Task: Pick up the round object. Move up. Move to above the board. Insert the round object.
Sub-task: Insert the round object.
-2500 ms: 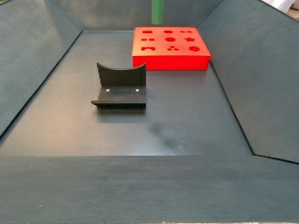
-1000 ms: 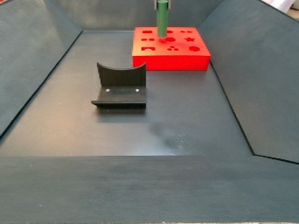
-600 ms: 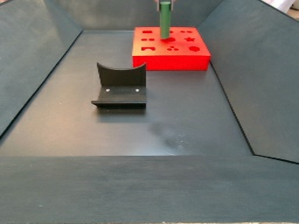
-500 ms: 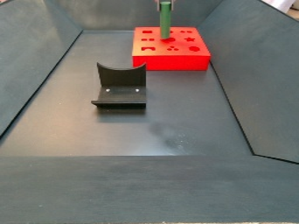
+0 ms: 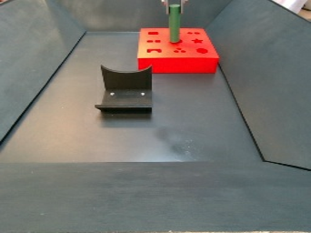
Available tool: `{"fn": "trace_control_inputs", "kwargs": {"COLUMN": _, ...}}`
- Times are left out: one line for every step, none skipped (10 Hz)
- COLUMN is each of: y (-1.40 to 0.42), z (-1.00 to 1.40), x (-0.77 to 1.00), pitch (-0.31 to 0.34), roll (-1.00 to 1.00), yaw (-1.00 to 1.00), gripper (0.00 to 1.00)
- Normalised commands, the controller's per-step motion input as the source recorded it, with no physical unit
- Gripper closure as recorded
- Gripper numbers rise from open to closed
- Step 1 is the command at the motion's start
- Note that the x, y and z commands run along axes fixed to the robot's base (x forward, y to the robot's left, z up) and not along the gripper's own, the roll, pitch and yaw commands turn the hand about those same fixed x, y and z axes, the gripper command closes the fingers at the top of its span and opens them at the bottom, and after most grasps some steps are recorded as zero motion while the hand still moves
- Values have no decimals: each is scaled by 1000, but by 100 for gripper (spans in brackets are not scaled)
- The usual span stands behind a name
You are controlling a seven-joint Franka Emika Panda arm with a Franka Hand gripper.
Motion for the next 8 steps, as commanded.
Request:
{"fn": "trace_control_inputs", "kwargs": {"y": -11, "z": -274, "x": -134, "pitch": 0, "roll": 54, "yaw": 0, "gripper": 100}}
{"fn": "trace_control_inputs", "kwargs": {"y": -63, "z": -251, "x": -131, "pitch": 0, "roll": 49, "yaw": -9, "gripper": 100}}
{"fn": "trace_control_inputs", "kwargs": {"y": -103, "z": -186, "x": -131, "pitch": 0, "roll": 30, "yaw": -29, "gripper": 100}}
{"fn": "trace_control_inputs", "kwargs": {"y": -97, "z": -106, "x": -103, "pitch": 0, "roll": 0, "yaw": -31, "gripper": 100}}
{"fn": "trace_control_inputs", "kwargs": {"y": -37, "z": -20, "x": -129, "pitch": -1, "roll": 0, "yaw": -20, "gripper": 100}}
{"fn": "trace_control_inputs", "kwargs": {"y": 0, "z": 0, "x": -86, "pitch": 0, "roll": 0, "yaw": 0, "gripper": 100}}
{"fn": "trace_control_inputs", "kwargs": {"y": 0, "z": 0, "x": -51, "pitch": 0, "roll": 0, "yaw": 0, "gripper": 100}}
{"fn": "trace_control_inputs", "kwargs": {"y": -9, "z": -160, "x": 0, "pitch": 0, "roll": 0, "yaw": -23, "gripper": 100}}
